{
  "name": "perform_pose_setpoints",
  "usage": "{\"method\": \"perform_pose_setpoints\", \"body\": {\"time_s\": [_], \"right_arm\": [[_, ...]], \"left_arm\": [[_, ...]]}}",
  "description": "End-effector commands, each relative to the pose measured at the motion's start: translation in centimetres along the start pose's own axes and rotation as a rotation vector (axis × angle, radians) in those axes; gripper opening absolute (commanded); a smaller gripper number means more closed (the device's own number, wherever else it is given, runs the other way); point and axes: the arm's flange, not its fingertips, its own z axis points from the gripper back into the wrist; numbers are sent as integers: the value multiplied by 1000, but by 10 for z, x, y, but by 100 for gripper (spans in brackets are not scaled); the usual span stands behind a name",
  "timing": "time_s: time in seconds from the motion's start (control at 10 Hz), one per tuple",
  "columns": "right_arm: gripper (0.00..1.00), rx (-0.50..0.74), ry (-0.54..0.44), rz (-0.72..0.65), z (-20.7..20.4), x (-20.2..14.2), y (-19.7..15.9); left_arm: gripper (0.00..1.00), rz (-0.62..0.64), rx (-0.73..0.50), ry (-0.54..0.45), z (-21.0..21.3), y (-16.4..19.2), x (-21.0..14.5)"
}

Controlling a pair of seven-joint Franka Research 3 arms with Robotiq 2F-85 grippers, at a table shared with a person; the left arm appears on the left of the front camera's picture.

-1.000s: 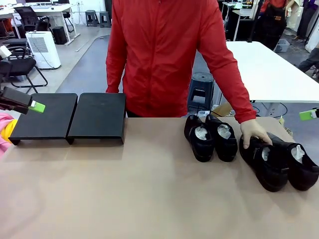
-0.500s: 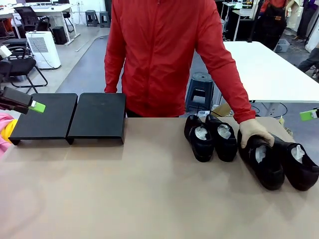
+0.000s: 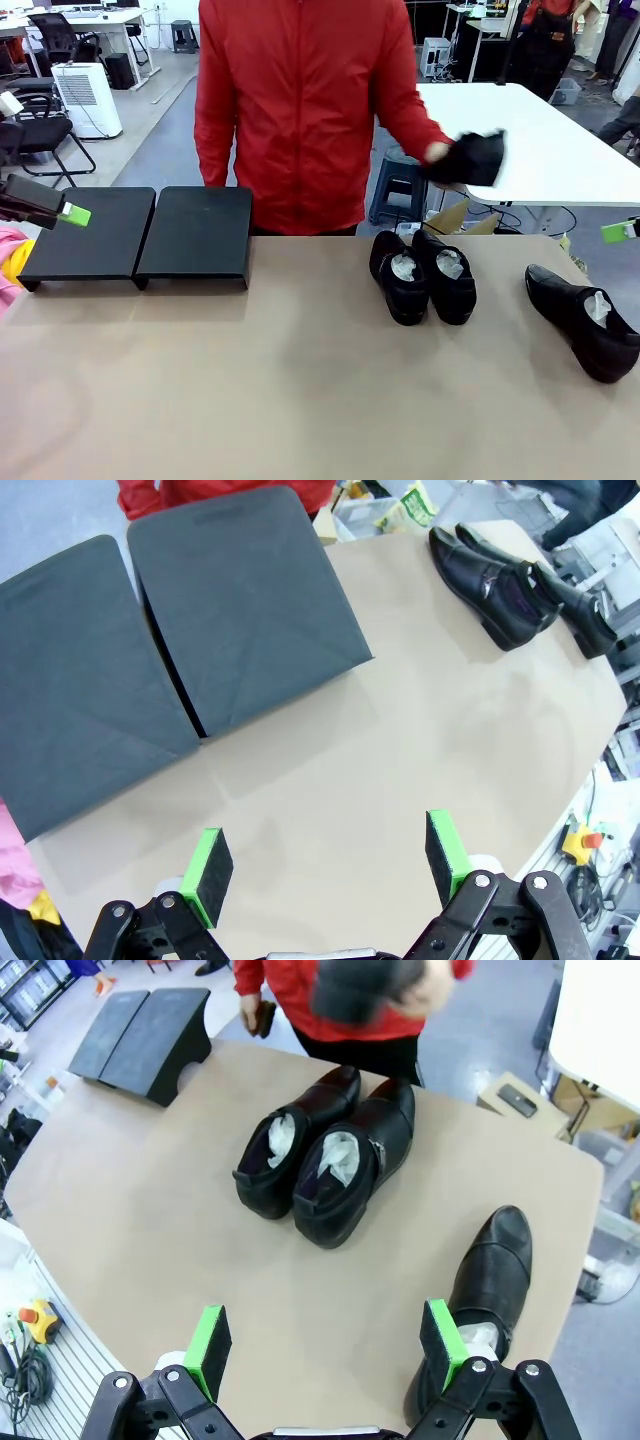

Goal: Organize the shoes by placing them on the stand.
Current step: Pick up one Shoe and place it in the middle of the table.

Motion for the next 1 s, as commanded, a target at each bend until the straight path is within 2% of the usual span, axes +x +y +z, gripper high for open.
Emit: {"method": "perform_pose_setpoints", "body": {"time_s": [0.0, 0.5, 0.7, 0.8, 0.9], "right_arm": [[100, -36, 34, -1, 2, 8, 11], [100, -126, 152, -77, -11, 54, 81], [100, -183, 188, -98, -13, 57, 84], [100, -121, 134, -55, -18, 51, 87], [100, -121, 134, -55, -18, 51, 87]], "left_arm": [[100, -4, -18, -8, 0, 1, 0], [100, -4, -18, -8, 0, 1, 0], [100, -4, -18, -8, 0, 1, 0], [100, -4, -18, -8, 0, 1, 0], [100, -4, -18, -8, 0, 1, 0]]}}
